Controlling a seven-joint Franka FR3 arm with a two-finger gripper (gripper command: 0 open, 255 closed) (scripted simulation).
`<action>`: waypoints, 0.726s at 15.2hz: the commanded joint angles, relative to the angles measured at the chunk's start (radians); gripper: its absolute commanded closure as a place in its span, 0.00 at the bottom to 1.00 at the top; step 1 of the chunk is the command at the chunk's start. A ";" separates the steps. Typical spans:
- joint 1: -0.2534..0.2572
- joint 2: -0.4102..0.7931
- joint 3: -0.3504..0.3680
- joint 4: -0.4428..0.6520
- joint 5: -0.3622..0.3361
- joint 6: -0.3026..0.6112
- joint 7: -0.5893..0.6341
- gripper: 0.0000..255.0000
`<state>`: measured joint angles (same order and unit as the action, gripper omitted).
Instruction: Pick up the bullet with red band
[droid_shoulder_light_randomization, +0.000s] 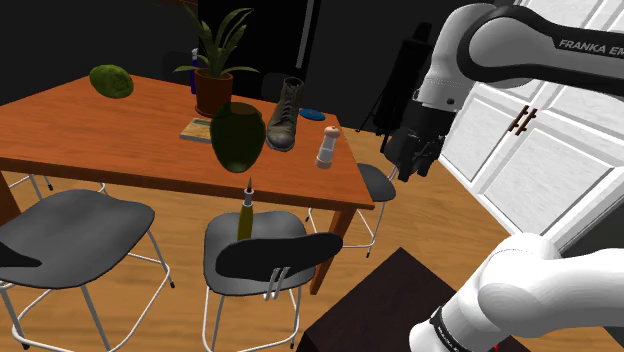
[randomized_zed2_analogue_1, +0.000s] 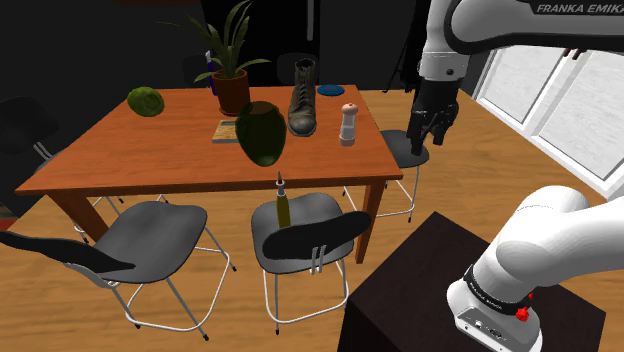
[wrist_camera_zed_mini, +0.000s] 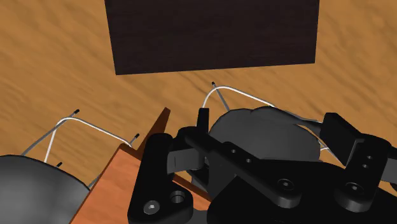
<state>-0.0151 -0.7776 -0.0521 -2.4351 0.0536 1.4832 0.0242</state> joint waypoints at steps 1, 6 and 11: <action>0.000 0.000 0.000 0.000 0.000 0.000 0.000 0.00; 0.025 0.144 0.043 0.007 0.042 0.159 0.038 0.00; 0.047 0.308 0.082 0.050 0.073 0.304 0.073 0.00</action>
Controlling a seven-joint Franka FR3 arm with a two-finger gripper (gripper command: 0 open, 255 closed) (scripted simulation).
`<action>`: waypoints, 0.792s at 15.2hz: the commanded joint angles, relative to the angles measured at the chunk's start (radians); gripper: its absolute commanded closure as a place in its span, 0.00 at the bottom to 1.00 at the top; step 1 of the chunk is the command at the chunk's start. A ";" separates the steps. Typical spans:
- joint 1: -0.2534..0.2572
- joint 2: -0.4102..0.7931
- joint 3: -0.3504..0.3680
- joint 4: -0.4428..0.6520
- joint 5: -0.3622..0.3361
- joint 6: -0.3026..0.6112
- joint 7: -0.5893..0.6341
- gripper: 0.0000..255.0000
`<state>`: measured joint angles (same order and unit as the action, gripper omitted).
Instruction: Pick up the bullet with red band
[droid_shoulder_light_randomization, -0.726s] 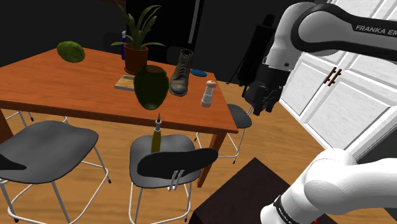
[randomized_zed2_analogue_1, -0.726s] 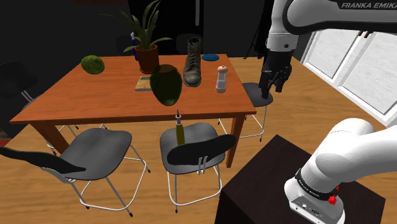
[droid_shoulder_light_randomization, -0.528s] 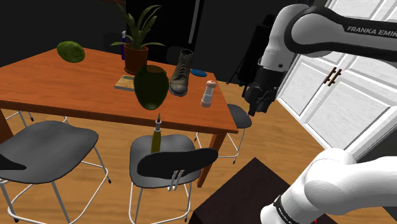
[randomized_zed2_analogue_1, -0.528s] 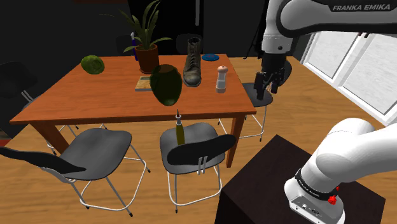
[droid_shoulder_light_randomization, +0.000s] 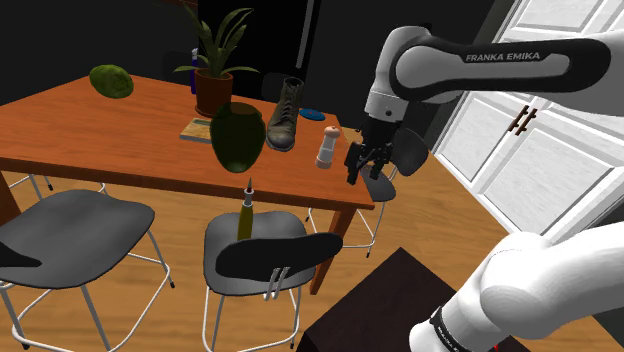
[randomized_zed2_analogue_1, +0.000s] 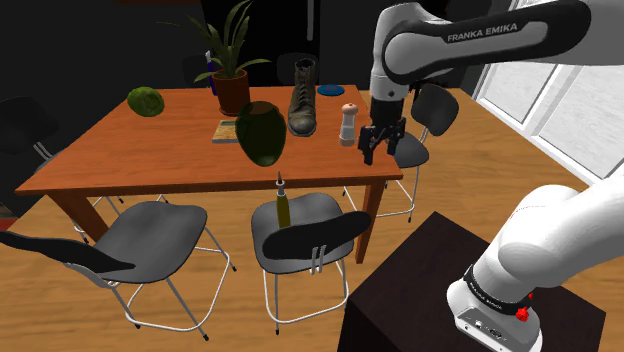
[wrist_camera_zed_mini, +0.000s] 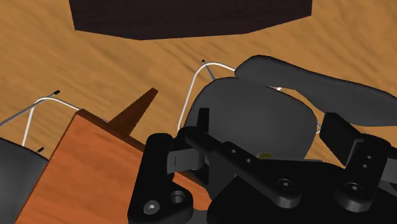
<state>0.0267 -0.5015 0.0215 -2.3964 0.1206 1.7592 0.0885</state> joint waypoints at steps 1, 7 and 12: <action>0.009 0.066 0.016 0.023 0.011 0.054 0.015 0.00; 0.029 0.279 0.056 0.127 0.026 0.192 0.057 0.00; 0.045 0.460 0.081 0.248 0.021 0.276 0.096 0.00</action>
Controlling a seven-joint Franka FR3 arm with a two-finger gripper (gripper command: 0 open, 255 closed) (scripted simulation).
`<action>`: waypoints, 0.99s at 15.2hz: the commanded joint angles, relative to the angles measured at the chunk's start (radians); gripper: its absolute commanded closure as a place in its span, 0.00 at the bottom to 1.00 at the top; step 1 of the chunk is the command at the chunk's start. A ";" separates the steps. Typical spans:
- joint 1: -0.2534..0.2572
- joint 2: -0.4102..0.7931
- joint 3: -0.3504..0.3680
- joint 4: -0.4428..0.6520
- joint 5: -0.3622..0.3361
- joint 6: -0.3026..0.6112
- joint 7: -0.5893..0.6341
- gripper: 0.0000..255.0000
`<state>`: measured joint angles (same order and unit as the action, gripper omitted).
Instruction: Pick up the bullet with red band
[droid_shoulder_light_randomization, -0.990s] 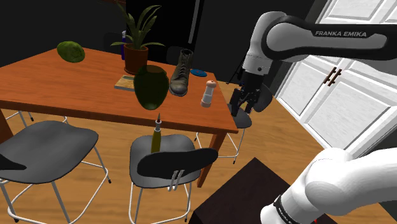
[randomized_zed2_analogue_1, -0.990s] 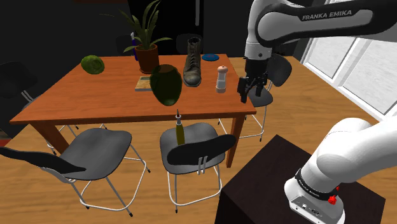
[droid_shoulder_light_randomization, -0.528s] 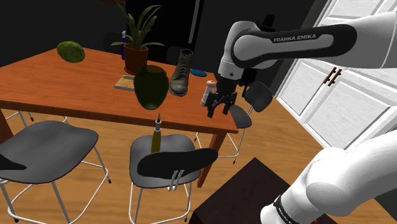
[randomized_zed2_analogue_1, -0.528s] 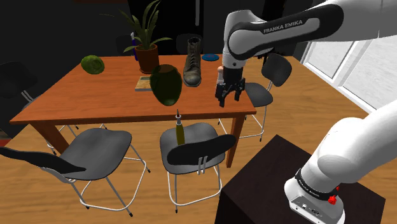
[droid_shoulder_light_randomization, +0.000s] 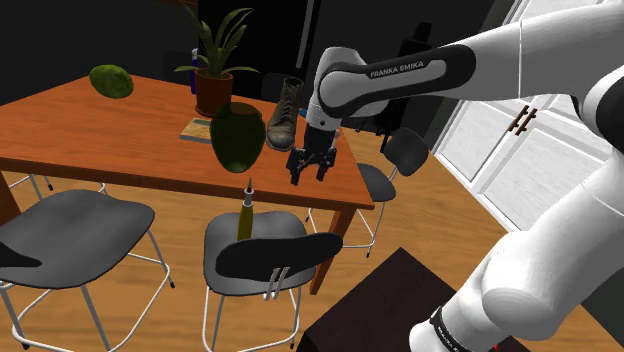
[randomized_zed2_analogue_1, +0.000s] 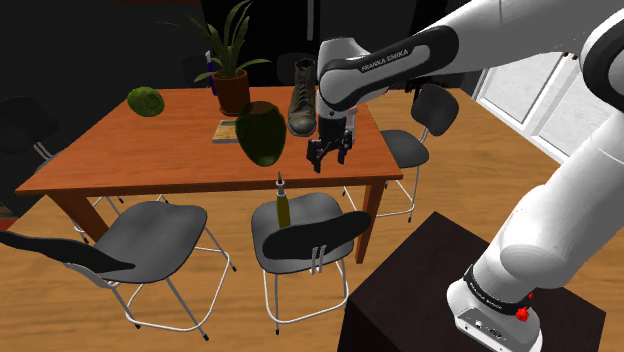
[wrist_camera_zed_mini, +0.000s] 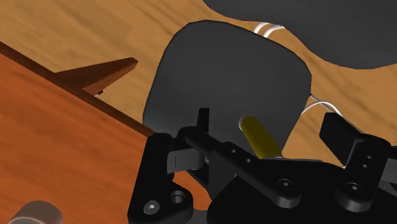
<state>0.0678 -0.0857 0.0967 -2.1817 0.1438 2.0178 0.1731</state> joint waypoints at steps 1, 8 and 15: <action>0.008 0.081 0.010 0.061 -0.005 0.030 0.019 0.00; 0.038 0.339 0.028 0.293 -0.038 0.088 0.077 0.00; 0.075 0.575 0.028 0.559 -0.072 0.083 0.123 0.00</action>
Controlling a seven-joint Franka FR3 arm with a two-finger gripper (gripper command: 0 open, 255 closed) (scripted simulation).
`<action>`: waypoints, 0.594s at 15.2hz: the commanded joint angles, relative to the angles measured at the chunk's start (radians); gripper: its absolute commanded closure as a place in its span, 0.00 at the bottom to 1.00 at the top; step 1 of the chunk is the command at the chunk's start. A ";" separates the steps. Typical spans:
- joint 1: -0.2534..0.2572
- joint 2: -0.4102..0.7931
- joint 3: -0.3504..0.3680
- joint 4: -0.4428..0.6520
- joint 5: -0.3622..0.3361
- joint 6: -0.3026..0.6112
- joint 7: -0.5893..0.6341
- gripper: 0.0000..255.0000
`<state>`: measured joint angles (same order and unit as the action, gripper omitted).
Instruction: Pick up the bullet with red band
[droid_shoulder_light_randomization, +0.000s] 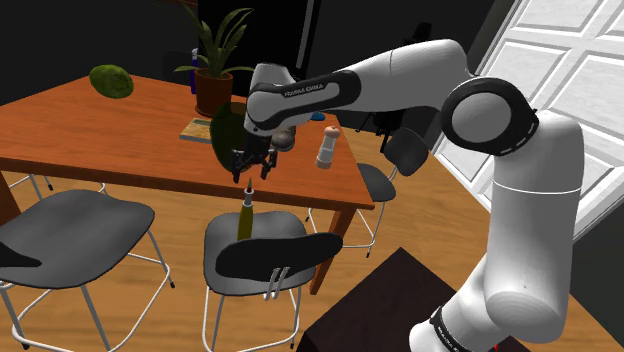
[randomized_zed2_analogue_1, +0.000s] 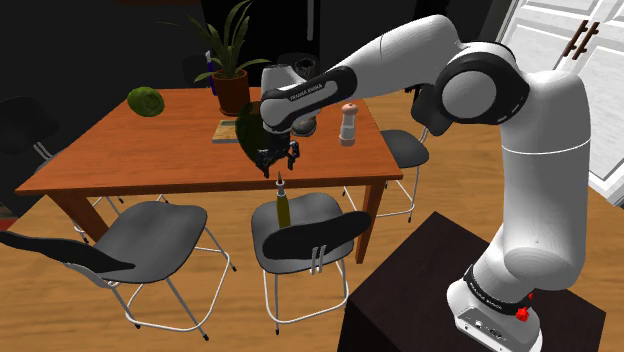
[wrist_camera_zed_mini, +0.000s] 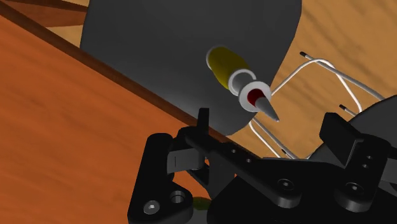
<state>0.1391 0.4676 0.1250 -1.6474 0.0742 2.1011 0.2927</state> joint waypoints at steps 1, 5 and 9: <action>0.004 0.027 -0.001 0.020 -0.003 0.011 0.003 0.00; 0.005 0.052 -0.002 0.002 -0.004 0.053 -0.001 0.00; 0.005 0.069 -0.002 -0.007 -0.004 0.079 -0.003 0.00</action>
<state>0.1440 0.5341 0.1227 -1.6547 0.0700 2.1771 0.2895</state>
